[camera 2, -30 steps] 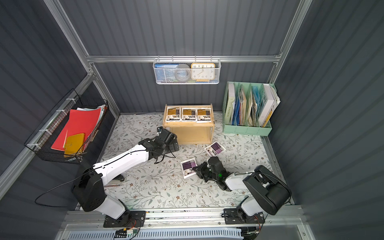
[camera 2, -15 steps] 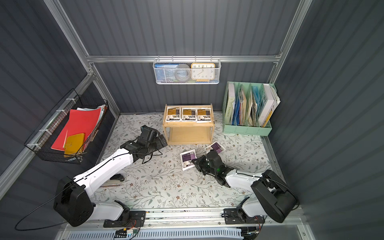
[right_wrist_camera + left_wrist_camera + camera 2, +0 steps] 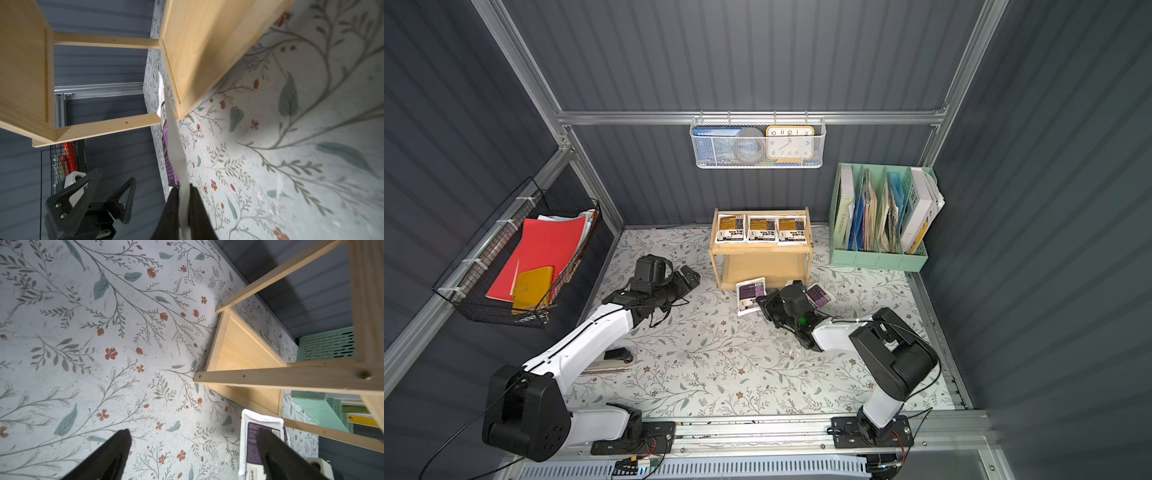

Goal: Place the bagged coffee beans on the shelf by color
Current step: Place the bagged coffee beans on the shelf.

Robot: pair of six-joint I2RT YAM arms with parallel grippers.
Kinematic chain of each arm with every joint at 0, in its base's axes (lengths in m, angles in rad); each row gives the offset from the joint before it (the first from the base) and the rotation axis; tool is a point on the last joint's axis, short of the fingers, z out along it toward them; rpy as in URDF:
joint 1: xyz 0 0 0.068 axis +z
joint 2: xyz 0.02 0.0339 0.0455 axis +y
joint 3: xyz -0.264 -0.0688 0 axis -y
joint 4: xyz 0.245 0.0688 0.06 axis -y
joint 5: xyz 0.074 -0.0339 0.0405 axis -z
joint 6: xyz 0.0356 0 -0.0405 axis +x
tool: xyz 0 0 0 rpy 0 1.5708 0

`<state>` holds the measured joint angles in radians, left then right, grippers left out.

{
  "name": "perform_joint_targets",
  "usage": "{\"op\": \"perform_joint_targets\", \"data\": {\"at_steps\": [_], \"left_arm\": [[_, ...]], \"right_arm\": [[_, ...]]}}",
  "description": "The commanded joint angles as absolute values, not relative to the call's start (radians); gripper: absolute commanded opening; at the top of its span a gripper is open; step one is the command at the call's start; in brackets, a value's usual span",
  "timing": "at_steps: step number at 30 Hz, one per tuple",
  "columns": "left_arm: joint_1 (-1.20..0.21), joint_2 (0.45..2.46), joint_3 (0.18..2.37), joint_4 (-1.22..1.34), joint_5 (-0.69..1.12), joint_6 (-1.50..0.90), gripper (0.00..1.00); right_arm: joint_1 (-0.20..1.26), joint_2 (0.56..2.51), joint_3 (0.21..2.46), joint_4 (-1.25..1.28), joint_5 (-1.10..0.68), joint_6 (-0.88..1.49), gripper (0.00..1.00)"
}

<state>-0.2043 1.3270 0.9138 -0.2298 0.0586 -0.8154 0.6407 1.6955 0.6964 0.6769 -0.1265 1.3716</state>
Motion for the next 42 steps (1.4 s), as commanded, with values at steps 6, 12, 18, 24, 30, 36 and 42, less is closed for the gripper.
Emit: {"op": "perform_joint_targets", "data": {"at_steps": [6,12,18,24,30,36,42], "left_arm": [[-0.131,1.321,0.885,-0.153,0.190,-0.810,1.00],[-0.120,1.323,0.886,-0.163,0.193,-0.782,1.00],[-0.117,1.334,0.873,-0.160,0.200,-0.772,1.00],[-0.115,1.349,0.867,-0.153,0.206,-0.771,1.00],[-0.115,1.361,0.868,-0.148,0.209,-0.770,1.00],[-0.115,1.363,0.855,-0.138,0.215,-0.771,1.00],[-0.115,1.346,0.838,-0.133,0.215,-0.771,1.00]], "right_arm": [[0.627,1.824,0.820,0.739,-0.063,1.358,0.00],[0.605,1.906,0.910,0.739,-0.058,1.355,0.00],[0.590,2.002,1.014,0.727,-0.061,1.353,0.00],[0.571,2.097,1.120,0.714,-0.066,1.355,0.00],[0.564,2.177,1.224,0.672,-0.081,1.346,0.01],[0.564,2.248,1.323,0.616,-0.099,1.338,0.03],[0.563,2.245,1.340,0.560,-0.103,1.301,0.42]]}}
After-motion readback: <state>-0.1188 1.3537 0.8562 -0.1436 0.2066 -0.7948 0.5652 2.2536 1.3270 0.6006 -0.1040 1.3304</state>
